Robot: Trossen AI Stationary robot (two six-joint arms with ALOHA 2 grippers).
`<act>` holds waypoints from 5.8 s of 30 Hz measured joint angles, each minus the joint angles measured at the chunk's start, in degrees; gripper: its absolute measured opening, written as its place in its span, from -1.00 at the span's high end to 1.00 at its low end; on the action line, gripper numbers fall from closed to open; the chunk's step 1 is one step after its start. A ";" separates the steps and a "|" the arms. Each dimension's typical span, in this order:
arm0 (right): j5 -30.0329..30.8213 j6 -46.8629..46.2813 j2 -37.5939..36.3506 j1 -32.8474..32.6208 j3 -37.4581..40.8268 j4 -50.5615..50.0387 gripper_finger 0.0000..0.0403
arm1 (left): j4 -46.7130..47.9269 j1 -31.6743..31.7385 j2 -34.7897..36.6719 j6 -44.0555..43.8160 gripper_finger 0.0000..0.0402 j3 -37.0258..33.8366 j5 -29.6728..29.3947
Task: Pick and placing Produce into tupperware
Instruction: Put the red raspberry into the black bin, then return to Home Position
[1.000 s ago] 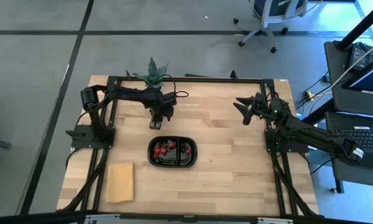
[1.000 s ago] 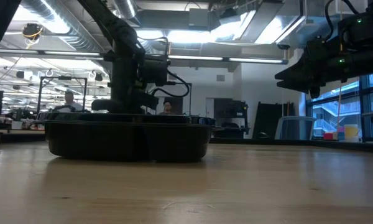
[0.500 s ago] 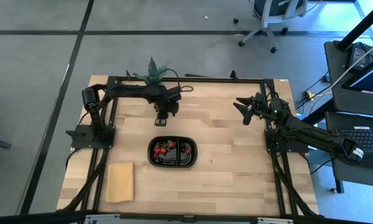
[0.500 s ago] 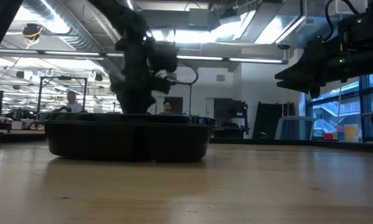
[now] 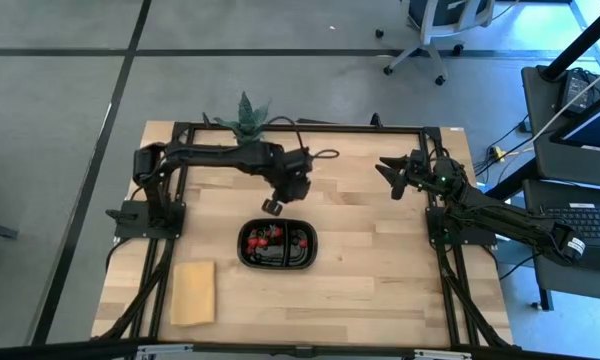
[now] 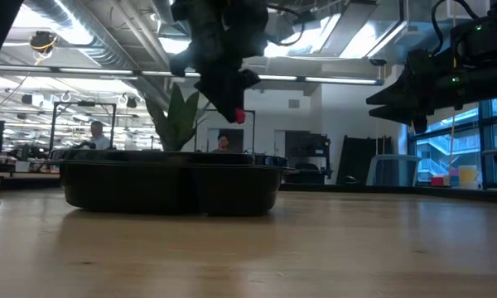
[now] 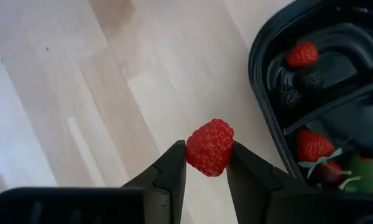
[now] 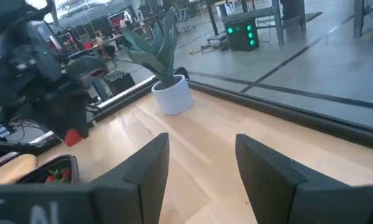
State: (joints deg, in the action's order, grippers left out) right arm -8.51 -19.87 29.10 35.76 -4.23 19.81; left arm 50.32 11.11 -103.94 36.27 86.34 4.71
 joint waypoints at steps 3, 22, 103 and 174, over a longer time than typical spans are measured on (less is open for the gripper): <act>0.00 -1.08 0.00 0.01 0.00 0.00 0.07 | 0.43 -1.70 0.00 1.72 0.54 0.03 -1.03; 0.00 -4.10 0.04 -1.49 -0.02 -0.85 0.07 | -1.41 -13.98 -8.95 13.71 0.54 0.01 -2.23; 8.92 8.67 -0.02 -3.44 -0.02 2.29 0.07 | -43.12 21.14 32.44 -30.72 -0.07 -26.40 -8.59; 10.72 10.93 -0.07 6.68 -0.02 5.55 0.07 | -29.80 19.10 103.81 -46.24 -0.07 -76.01 -22.85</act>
State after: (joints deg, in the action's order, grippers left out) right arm 2.20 -8.93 29.04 42.44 -4.25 25.36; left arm 20.52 30.22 -0.13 -9.96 10.33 -18.14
